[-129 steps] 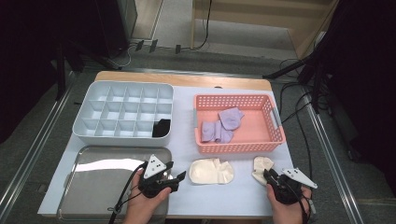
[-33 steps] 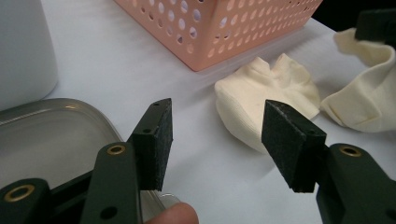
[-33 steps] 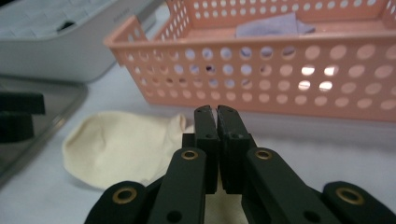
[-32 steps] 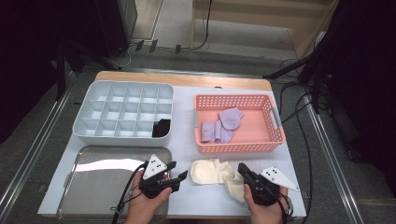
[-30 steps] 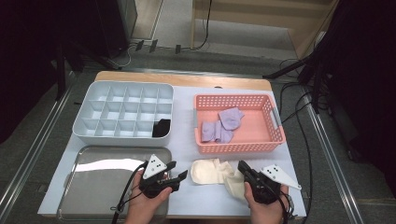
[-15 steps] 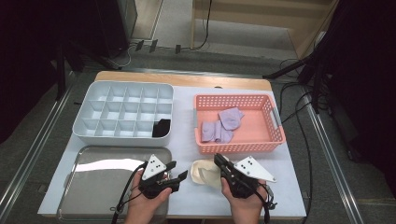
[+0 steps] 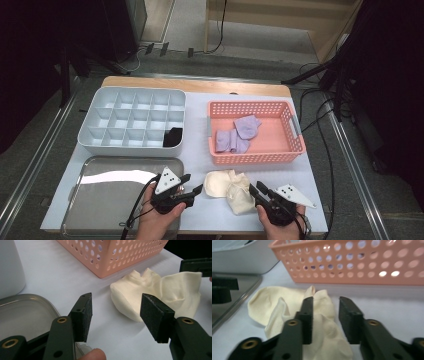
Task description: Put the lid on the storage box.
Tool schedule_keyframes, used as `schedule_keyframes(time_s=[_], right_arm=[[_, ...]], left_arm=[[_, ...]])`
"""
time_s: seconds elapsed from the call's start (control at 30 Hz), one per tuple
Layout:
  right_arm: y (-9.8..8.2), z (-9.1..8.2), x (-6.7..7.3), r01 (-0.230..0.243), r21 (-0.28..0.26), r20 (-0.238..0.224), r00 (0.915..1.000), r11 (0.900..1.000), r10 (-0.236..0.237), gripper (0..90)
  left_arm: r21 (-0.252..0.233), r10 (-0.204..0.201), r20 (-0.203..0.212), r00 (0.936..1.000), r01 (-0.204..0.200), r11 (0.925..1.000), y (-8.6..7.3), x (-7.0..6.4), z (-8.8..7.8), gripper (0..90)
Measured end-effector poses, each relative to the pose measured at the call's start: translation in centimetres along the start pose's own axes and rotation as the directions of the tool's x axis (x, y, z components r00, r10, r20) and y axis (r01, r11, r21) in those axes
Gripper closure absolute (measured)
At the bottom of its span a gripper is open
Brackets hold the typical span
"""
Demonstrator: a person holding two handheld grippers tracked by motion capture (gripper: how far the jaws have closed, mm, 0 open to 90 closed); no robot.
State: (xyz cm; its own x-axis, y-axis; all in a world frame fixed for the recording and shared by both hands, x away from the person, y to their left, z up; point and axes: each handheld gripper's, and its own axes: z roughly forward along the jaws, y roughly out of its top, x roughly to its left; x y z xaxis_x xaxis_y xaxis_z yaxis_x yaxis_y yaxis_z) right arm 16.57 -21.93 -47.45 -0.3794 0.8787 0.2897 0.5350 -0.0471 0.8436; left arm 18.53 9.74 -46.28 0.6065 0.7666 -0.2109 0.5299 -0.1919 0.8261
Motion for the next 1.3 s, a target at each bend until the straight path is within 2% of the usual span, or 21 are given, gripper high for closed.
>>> schedule_keyframes(time_s=[0.13, 0.23, 0.4, 0.43, 0.5, 0.53, 0.6, 0.67, 0.8, 0.9, 0.97, 1.1, 1.2, 1.3], right_arm=[[0.5, -0.5, 0.2, -0.002, -0.015, -0.035, 0.9994, 1.0, 0.002, 61.6], [0.6, -0.5, 0.4, -0.02, 0.002, -0.074, 0.997, 1.0, 0.02, 59.5], [0.2, 0.2, 1.2, -0.015, 0.047, -0.118, 0.9928, 0.999, 0.02, 56.0], [0.1, 0.5, 1.4, -0.005, 0.064, -0.123, 0.9923, 0.998, 0.013, 58.4], [-0.1, 0.9, 1.7, 0.005, 0.106, -0.132, 0.9912, 0.994, 0.009, 71.0], [-0.1, 1.0, 1.9, 0.012, 0.117, -0.126, 0.9921, 0.993, 0.003, 77.4], [0.0, 1.1, 2.1, 0.008, 0.122, -0.126, 0.992, 0.993, 0.008, 83.7], [0.4, 0.9, 2.4, 0.017, 0.099, -0.121, 0.9926, 0.995, -0.005, 85.5], [2.1, 0.2, 3.1, 0.058, -0.001, -0.083, 0.9948, 0.998, -0.058, 85.9], [2.7, -0.2, 3.4, 0.108, -0.1, -0.012, 0.9939, 0.989, -0.109, 85.5], [2.5, 0.3, 3.6, 0.129, -0.119, 0.003, 0.9916, 0.985, -0.129, 85.3], [0.9, 2.0, 4.8, 0.16, -0.043, -0.045, 0.9857, 0.986, -0.162, 85.0], [-0.3, 2.6, 6.0, 0.165, -0.011, -0.101, 0.9812, 0.986, -0.165, 84.9], [-1.0, 2.6, 7.1, 0.185, 0.004, -0.146, 0.9724, 0.983, -0.182, 83.6]], left_arm=[[-0.001, -0.001, -0.004, 1.0, 0.001, 1.0, 0.0, 0.2, -0.1, 44.5], [-0.005, -0.007, -0.005, 1.0, 0.007, 1.0, 0.1, 0.4, -0.2, 44.6], [-0.003, -0.007, -0.007, 1.0, 0.007, 1.0, 0.1, 0.4, -0.2, 44.6], [-0.003, -0.006, -0.007, 1.0, 0.006, 1.0, 0.1, 0.4, -0.2, 44.5], [-0.003, -0.005, -0.008, 1.0, 0.005, 1.0, 0.1, 0.4, -0.2, 44.6], [-0.005, -0.006, -0.008, 0.9999, 0.006, 1.0, 0.1, 0.4, -0.3, 44.6], [-0.006, -0.006, -0.01, 0.9999, 0.006, 1.0, 0.2, 0.4, -0.3, 44.6], [-0.011, -0.01, -0.009, 0.9999, 0.01, 0.9999, 0.2, 0.5, -0.4, 44.6], [-0.014, -0.012, -0.008, 0.9999, 0.012, 0.9998, 0.2, 0.5, -0.5, 44.6], [-0.013, -0.009, -0.008, 0.9999, 0.009, 0.9999, 0.2, 0.5, -0.5, 44.6], [-0.009, -0.007, -0.008, 0.9999, 0.007, 0.9999, 0.2, 0.4, -0.4, 44.5], [-0.005, -0.005, -0.011, 0.9999, 0.005, 1.0, 0.1, 0.4, -0.4, 44.5], [-0.007, -0.011, -0.008, 0.9999, 0.011, 0.9999, 0.1, 0.5, -0.3, 44.5], [-0.009, -0.011, -0.007, 0.9999, 0.011, 0.9999, 0.1, 0.5, -0.4, 44.5]])
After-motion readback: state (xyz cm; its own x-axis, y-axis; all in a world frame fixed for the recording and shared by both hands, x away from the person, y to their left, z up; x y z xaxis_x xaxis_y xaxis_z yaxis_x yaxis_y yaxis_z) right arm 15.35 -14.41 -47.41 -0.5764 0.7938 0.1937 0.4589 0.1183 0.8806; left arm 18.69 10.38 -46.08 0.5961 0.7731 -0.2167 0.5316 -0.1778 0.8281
